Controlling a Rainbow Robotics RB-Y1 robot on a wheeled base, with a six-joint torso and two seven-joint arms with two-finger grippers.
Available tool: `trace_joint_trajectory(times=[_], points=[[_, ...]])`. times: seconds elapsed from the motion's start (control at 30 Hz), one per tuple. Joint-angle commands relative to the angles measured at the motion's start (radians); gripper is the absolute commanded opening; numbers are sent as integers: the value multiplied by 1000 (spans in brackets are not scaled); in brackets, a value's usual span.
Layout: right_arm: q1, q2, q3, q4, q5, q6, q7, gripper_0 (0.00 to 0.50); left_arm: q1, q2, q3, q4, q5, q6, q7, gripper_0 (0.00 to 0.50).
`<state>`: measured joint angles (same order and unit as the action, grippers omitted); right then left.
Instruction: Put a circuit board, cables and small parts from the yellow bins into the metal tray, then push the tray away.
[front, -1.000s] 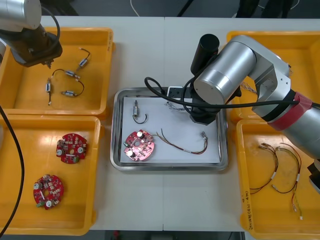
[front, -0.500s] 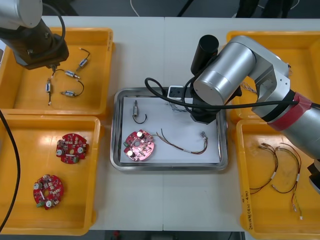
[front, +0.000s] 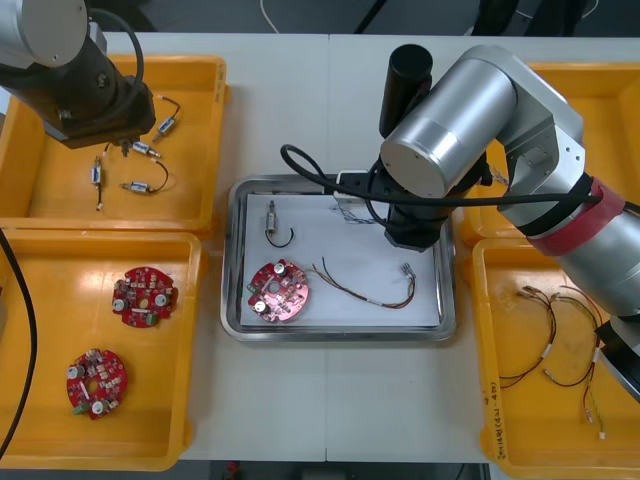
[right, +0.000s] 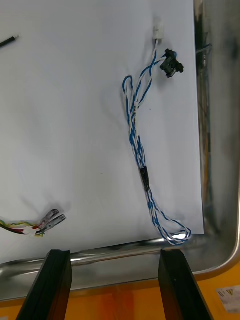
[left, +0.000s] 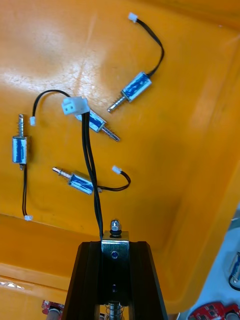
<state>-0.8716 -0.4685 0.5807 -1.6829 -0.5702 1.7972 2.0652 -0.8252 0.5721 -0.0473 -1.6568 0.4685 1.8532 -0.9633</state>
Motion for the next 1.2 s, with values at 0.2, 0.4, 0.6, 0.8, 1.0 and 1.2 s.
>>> trace_joint_trajectory(times=[0.2, 0.4, 0.6, 0.8, 1.0, 1.2], points=[[3, 42, -203, -115, 38, 123, -42, 500, 23, -21, -3, -129, 65, 49, 51, 0], [40, 36, -323, -158, 84, 123, -60, 500, 23, -21, -6, -139, 85, 50, 64, 1], [85, 5, -449, -190, 96, 123, -77, 500, 23, -20, -5, -141, 85, 50, 67, 1], [112, -12, -573, -218, 144, 123, -88, 500, 23, -21, -10, -149, 101, 47, 80, 2], [157, -16, -677, -253, 217, 123, -103, 500, 23, -41, -62, -201, 108, 47, 164, 1], [229, -27, -765, -301, 247, 123, -119, 500, 23, -74, -131, -253, 111, 43, 244, 1]])
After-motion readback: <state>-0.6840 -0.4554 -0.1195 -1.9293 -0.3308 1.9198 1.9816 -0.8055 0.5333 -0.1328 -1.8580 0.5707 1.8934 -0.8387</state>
